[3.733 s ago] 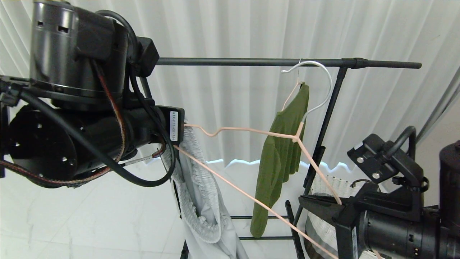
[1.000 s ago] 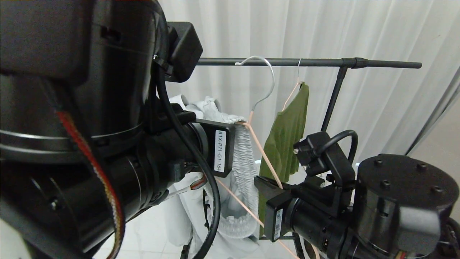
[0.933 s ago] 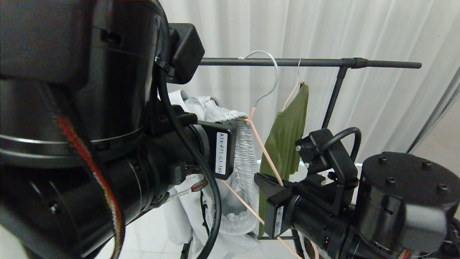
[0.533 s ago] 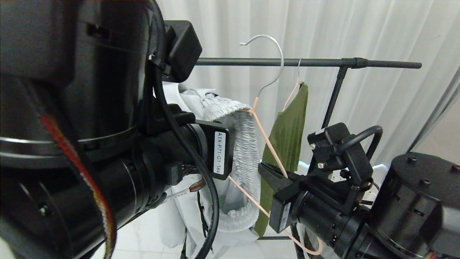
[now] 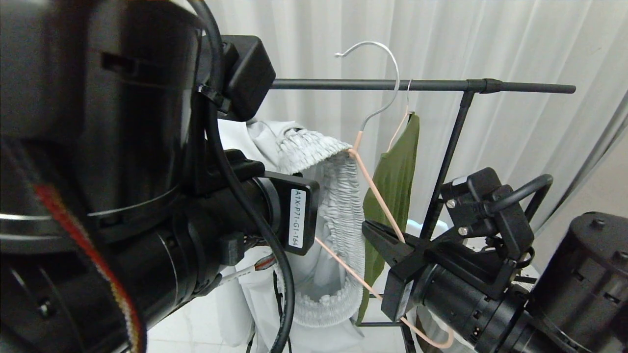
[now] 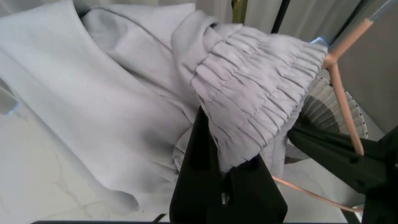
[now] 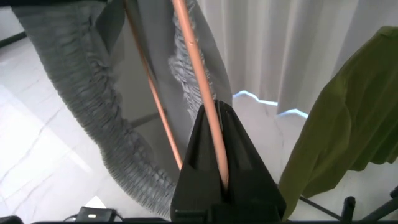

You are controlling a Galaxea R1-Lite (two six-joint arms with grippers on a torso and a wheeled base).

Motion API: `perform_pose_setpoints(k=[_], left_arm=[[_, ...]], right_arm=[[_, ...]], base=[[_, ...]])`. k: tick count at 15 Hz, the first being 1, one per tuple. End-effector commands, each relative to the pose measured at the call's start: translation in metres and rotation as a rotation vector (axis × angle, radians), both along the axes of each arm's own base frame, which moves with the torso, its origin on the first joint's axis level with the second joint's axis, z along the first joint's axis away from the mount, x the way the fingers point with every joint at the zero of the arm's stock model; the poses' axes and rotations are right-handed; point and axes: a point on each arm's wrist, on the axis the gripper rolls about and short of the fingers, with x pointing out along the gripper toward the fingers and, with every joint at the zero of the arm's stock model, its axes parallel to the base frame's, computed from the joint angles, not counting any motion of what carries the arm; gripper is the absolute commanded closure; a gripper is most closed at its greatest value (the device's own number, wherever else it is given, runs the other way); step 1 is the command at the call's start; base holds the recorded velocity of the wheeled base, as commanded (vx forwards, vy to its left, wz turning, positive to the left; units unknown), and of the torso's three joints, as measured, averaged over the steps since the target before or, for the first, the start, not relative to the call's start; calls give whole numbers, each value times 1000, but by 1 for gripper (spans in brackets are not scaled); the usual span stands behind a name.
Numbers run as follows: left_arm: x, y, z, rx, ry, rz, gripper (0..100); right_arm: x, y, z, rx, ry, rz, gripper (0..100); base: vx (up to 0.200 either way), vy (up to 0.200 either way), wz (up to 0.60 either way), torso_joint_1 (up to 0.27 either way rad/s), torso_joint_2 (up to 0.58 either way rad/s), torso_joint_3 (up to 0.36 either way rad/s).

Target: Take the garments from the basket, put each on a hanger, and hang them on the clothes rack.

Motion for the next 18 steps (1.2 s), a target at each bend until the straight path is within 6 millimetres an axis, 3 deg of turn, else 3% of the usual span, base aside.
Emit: perform_pose_setpoints(k=[1,2,3,12,17,18], left_arm=[[-1,-1,-2,9,4,-5,100],[-3,-2,-3,9,6,-13,100],[-3,-2,-3,11,6,-18,0],[-7,4,-9,28,14,-17,0],[-37,48,-2,105,-70,-104,0],[-45,65,5,133,-117,-156,0]], right_arm=[[1,-2,2,7,-3,-6,100],[2,-2,2,10,-5,-9,100],[2,-2,2,8,-6,-10,100],[2,-9,12,33,-65,-23,100],[1,-46,-1,-24,-60,-81,100],[-2,-58,-4,-41,-63,-93,100]], base=[[0,0,0,0,0,0],[0,0,0,0,0,0],[0,0,0,0,0,0],[0,0,0,0,0,0],[0,0,0,0,0,0],[0,0,0,0,0,0]])
